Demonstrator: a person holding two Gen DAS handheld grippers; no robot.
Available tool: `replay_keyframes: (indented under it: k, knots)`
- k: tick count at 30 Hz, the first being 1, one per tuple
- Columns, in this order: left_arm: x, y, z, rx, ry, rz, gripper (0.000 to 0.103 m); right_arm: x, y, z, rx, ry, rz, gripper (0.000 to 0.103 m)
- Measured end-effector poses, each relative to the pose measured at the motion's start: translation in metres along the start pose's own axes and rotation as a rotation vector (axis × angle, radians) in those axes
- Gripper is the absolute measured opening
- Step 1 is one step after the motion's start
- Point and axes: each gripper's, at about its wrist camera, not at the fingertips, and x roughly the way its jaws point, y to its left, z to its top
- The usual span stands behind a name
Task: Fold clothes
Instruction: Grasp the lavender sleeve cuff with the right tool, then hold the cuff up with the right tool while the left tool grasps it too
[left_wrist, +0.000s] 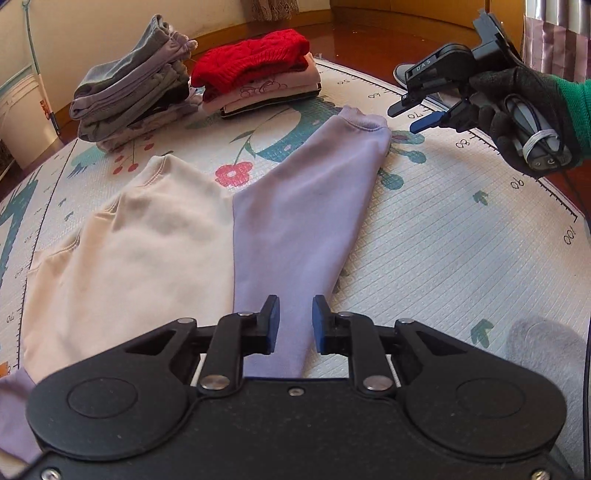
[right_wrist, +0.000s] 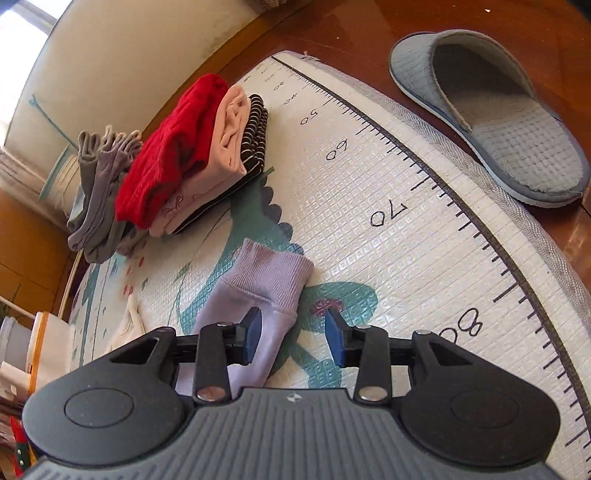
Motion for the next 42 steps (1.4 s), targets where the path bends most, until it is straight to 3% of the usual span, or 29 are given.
replay_keyframes:
  k: [5,10,13,15,20,23,24,26,28,34,37,38,41,42]
  knots:
    - [0.009,-0.002,-0.006,-0.009,0.008,-0.007,0.016,0.028,-0.005,0.015,0.039,-0.001,0.031,0.041]
    - [0.018,-0.003,-0.013,-0.018,0.017,-0.015,0.017,0.038,-0.019,0.021,0.214,-0.035,0.112,0.044]
    - [0.023,-0.004,-0.016,-0.024,0.022,-0.019,0.017,0.043,-0.013,0.022,0.183,-0.022,0.126,0.043]
    - [0.026,-0.005,-0.019,-0.028,0.025,-0.022,0.017,0.047,-0.007,0.022,0.116,0.006,0.092,0.006]
    - [0.028,-0.003,-0.021,-0.032,0.026,-0.032,0.017,0.042,-0.027,0.025,0.230,-0.048,0.084,0.006]
    - [0.028,0.000,-0.020,-0.037,0.030,-0.042,0.017,0.041,-0.030,0.023,0.245,-0.043,0.139,0.020]
    - [0.028,0.001,-0.020,-0.040,0.034,-0.046,0.017,0.039,-0.032,0.021,0.262,-0.045,0.165,0.040]
    - [0.028,0.002,-0.020,-0.040,0.037,-0.055,0.017,0.036,-0.034,0.018,0.282,-0.057,0.207,0.058]
    - [0.028,0.003,-0.020,-0.031,0.038,-0.065,0.017,0.036,-0.030,0.016,0.270,-0.055,0.210,0.061]
    - [0.027,0.004,-0.021,-0.026,0.038,-0.075,0.017,0.038,-0.012,0.006,0.143,-0.042,0.152,0.043]
    - [0.027,0.005,-0.019,-0.033,0.051,-0.079,0.017,0.039,-0.017,0.004,0.167,-0.049,0.164,0.024]
    - [0.027,0.007,-0.018,-0.043,0.063,-0.085,0.017,0.038,-0.019,0.004,0.181,-0.051,0.174,0.009]
    - [0.028,0.009,-0.015,-0.049,0.081,-0.112,0.024,0.038,-0.027,0.002,0.224,-0.058,0.203,0.009]
    - [0.028,0.008,-0.016,-0.045,0.081,-0.114,0.026,0.038,-0.030,0.002,0.238,-0.060,0.213,0.013]
